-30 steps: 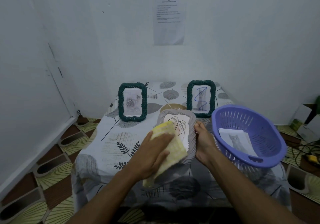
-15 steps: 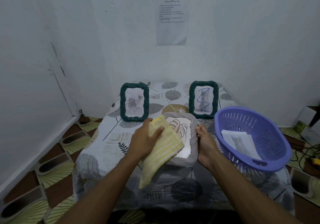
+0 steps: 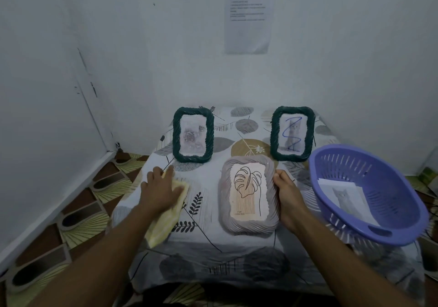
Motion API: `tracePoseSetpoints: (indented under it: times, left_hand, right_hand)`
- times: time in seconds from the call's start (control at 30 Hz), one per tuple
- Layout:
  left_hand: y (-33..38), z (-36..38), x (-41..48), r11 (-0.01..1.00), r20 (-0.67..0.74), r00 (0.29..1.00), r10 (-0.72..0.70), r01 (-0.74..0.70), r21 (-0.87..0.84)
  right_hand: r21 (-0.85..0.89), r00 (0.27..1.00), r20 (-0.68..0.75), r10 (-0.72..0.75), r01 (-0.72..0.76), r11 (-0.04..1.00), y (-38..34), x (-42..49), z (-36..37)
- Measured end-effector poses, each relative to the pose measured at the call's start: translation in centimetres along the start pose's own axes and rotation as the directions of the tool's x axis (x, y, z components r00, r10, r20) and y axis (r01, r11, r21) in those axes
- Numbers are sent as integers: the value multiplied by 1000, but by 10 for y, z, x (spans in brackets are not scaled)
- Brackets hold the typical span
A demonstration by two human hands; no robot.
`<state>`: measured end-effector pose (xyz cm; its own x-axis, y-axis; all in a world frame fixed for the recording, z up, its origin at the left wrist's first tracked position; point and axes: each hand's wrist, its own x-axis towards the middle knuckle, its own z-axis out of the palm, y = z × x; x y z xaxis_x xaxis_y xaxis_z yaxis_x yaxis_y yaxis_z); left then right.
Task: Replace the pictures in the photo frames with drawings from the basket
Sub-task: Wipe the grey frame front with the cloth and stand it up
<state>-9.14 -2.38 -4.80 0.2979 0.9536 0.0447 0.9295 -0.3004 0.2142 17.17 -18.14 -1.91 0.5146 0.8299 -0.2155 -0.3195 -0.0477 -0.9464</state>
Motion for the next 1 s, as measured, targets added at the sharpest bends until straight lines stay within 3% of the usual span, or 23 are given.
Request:
tracePoseSetpoints:
  times: [0.07,0.13,0.2,0.23,0.27,0.3,0.37,0.47,0.53,0.67,0.87,1.0]
  left_hand:
    - [4,9,-3,987,-70,997,41,-30,160]
    - [13,10,-2,981,-181,979,98,-65,182]
    - [31,7,1,976,-276,937,213,-193,96]
    - [43,2,1,957,-269,927,259,-284,-56]
    - [57,-3,-2,895,-205,939,275,-328,-301]
    - [73,-9,-8,776,-76,957,280,-273,-568]
    - [102,-15,-17,481,177,945,274,25,-876]
    - [129,-10,-23,155,339,923,183,313,-937]
    - [136,-9,-25,67,358,920,158,352,-934]
    - [140,-10,-24,-30,359,915,183,371,-928]
    - [144,-10,-14,38,265,946,188,263,-964]
    - [142,-2,-4,43,296,929,220,294,-955]
  right_hand:
    - [-27,1000,-8,-7,7,1000,1,2,-4]
    - [-30,1000,-6,-13,13,999,2,5,-8]
    - [-13,1000,5,-17,17,1000,1,8,-10]
    - [2,1000,8,-23,23,1000,-1,9,-9]
    - [17,999,12,-30,30,999,-3,10,-8]
    - [29,999,17,-38,38,999,-5,11,-7]
    - [31,998,25,-54,53,998,-9,11,-4]
    - [-24,997,8,-82,82,996,-13,11,-5]
    - [-48,996,14,-87,88,995,-14,11,-7]
    - [-71,995,36,-91,94,993,-15,10,-12]
    - [-151,982,68,-176,184,971,-23,17,-9]
    - [-243,970,115,-215,237,940,-23,27,-5]
